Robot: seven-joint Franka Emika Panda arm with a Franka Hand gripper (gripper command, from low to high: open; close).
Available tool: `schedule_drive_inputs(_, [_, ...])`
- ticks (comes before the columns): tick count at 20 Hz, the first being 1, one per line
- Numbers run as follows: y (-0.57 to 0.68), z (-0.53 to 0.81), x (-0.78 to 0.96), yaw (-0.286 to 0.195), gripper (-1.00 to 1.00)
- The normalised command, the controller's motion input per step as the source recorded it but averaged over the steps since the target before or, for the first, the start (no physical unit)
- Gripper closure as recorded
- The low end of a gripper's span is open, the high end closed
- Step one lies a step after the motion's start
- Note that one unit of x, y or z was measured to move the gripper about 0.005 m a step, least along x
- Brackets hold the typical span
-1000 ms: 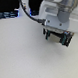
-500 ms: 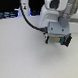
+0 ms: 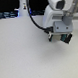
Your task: Open the kcup holder, insert the kcup into the holder, and close the kcup holder
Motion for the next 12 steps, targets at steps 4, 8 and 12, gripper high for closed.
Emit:
schedule_drive_inputs(4, [0.55, 0.08, -0.52, 0.09, -1.0])
schedule_drive_inputs(8, [0.56, 0.03, -0.64, 0.074, -1.0])
schedule_drive_inputs(12, [0.55, 0.0, -0.81, 0.042, -1.0])
